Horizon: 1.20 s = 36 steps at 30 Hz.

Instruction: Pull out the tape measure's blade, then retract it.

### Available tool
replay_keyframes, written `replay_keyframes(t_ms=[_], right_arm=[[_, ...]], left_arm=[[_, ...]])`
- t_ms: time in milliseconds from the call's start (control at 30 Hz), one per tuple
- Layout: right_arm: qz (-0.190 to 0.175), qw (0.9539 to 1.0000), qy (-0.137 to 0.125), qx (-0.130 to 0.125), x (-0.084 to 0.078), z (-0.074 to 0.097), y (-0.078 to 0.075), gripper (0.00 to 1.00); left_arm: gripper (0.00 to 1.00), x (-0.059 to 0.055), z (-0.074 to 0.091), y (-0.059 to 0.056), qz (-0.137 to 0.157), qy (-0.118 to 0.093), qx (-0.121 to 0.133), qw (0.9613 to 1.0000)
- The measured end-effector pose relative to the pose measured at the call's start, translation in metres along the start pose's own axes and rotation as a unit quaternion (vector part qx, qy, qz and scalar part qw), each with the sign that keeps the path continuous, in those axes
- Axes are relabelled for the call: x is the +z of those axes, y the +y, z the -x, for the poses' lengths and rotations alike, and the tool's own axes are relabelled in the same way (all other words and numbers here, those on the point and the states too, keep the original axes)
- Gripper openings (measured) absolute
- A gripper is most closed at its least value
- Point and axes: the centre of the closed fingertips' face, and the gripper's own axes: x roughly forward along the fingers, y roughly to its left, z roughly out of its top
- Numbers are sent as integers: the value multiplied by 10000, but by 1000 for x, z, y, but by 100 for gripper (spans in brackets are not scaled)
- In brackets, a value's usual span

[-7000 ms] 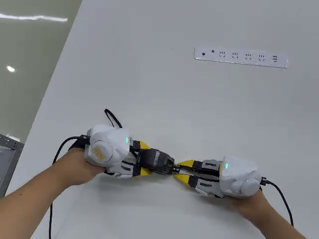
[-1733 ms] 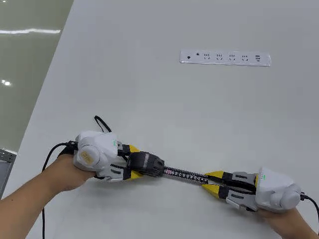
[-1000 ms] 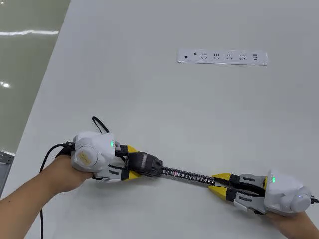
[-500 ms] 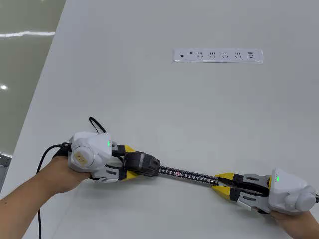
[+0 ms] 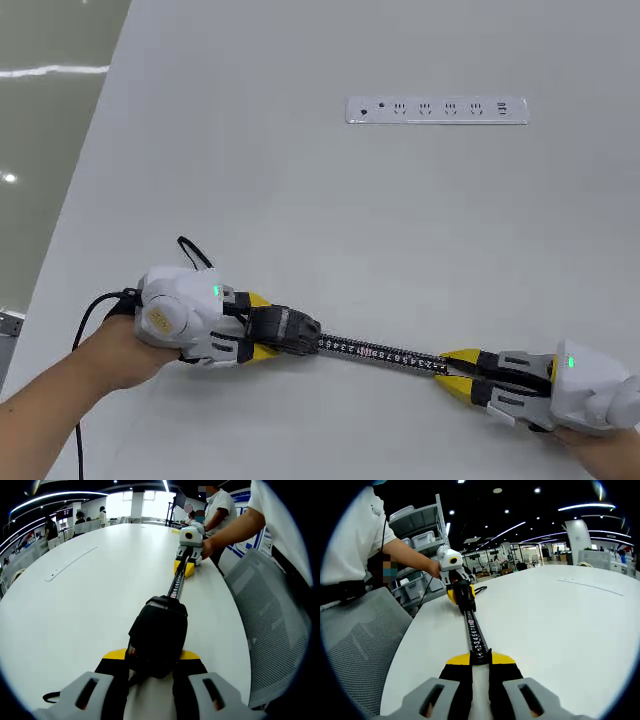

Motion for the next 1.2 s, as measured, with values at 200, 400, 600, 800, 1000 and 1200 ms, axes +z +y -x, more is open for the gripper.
replay_keyframes(t_ms=[200, 400, 600, 800, 1000, 1200], right_arm=[[-29, 10000, -2, -27, -2, 4, -2, 8], [-50, 10000, -22, -56, -4, 11, -4, 8], [-59, 10000, -37, -59, -3, 13, -3, 8], [-83, 9999, -43, -77, -5, 18, -4, 8], [-101, 9999, -43, -101, -7, 21, -4, 8], [-115, 9998, -47, -133, -9, 25, -6, 8]], left_arm=[[29, 0, -1, 0, 20, 8, 5, 10000], [29, 0, 0, 1, 25, 15, 11, 10000], [29, 0, 0, 0, 19, 32, 10, 10000], [29, -1, 0, 0, 21, 42, 13, 10000], [29, -2, 0, 0, 20, 51, 18, 10000], [29, -2, 0, 0, 21, 56, 22, 10000]])
